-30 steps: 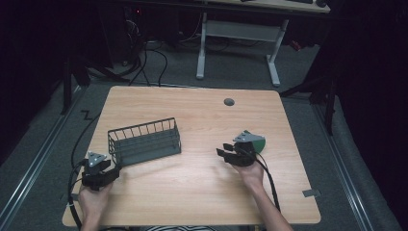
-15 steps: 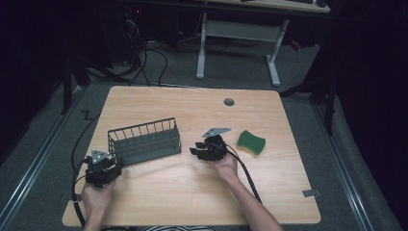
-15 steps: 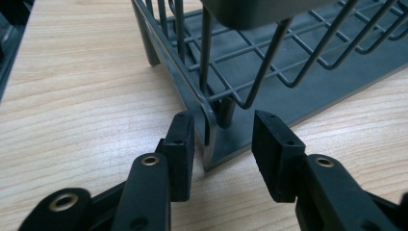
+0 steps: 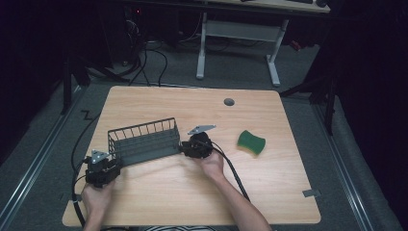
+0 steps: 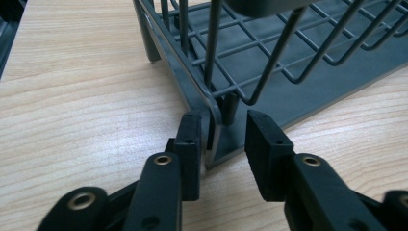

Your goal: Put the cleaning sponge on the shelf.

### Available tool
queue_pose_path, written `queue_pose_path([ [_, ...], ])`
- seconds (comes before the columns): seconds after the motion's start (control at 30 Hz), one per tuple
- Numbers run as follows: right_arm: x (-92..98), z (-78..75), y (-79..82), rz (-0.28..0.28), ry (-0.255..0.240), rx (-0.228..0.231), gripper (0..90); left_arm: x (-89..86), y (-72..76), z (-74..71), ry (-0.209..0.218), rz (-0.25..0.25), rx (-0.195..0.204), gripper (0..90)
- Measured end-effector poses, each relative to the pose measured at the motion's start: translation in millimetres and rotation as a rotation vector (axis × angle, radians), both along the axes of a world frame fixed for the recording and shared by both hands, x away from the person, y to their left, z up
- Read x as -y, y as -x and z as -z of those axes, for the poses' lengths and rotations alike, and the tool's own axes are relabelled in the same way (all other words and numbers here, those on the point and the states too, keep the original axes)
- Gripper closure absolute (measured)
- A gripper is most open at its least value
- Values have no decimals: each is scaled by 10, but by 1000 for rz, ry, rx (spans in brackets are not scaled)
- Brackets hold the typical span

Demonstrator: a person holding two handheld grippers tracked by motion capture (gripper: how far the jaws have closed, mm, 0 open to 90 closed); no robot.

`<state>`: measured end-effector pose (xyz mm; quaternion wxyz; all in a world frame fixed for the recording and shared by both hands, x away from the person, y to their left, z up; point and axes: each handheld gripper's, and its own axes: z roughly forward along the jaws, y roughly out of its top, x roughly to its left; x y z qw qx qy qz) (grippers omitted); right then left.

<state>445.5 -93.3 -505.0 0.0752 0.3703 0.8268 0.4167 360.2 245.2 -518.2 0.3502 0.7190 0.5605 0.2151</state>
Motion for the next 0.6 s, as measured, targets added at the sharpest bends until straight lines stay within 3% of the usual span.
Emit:
queue_pose_path([
  [0.17,-12,-10,-12,-10,25,30,841,-18,18,-16,9,1,14,782],
  [0.37,39,-30,-6,1,47,29,857,5,3,-24,1,34,12,858],
  [0.6,142,-50,21,7,73,44,861,128,16,-22,-7,76,23,862],
])
